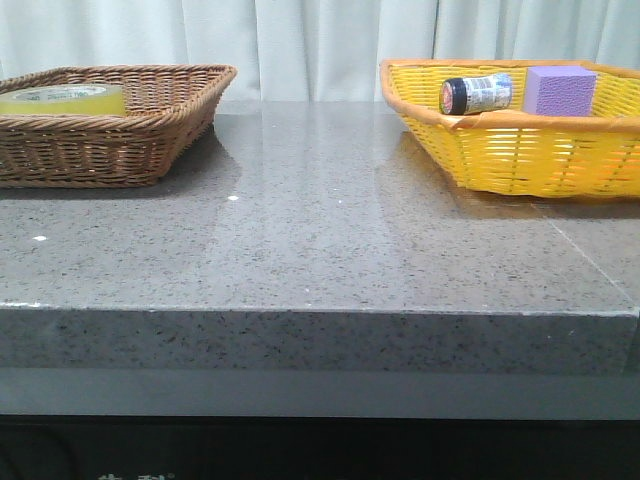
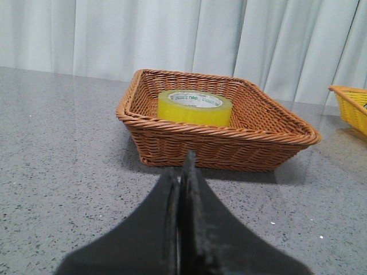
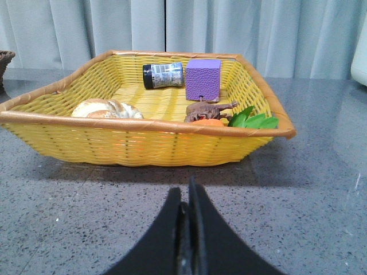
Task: Transfer tape with both arms
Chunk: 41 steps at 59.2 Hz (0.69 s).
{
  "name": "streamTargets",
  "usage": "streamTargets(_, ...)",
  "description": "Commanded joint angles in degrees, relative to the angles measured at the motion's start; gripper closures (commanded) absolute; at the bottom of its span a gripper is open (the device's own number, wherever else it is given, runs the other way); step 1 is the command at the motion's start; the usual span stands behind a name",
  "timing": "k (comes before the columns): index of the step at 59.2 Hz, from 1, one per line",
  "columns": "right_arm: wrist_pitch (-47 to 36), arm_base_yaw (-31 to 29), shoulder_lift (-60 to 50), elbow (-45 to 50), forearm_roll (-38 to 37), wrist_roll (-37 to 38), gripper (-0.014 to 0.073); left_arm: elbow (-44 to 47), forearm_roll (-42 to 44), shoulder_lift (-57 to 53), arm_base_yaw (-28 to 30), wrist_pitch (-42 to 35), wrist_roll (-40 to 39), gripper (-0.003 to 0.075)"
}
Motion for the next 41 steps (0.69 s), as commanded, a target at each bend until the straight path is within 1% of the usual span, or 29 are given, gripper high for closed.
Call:
streamTargets(1,-5.16,-0.26,-1.59,-1.51,-0.22,-0.25,0.0662,2.1,-0.21,-1.0,0.02,-4.69,-0.58,0.074)
streamTargets(13,-8.41,-0.26,-1.59,-1.51,-0.08,-0.2,0.0662,2.1,-0.21,-1.0,0.02,-4.69,-0.58,0.074)
streamTargets(23,-8.37,-0.26,-1.59,-1.51,-0.08,-0.05,0.0662,2.1,-0.21,-1.0,0.02,-4.69,-0.58,0.074)
streamTargets(41,-8.38,-2.31,-1.59,-1.51,-0.14,0.26,0.0662,2.1,-0.21,-1.0,0.02,-4.69,-0.58,0.074)
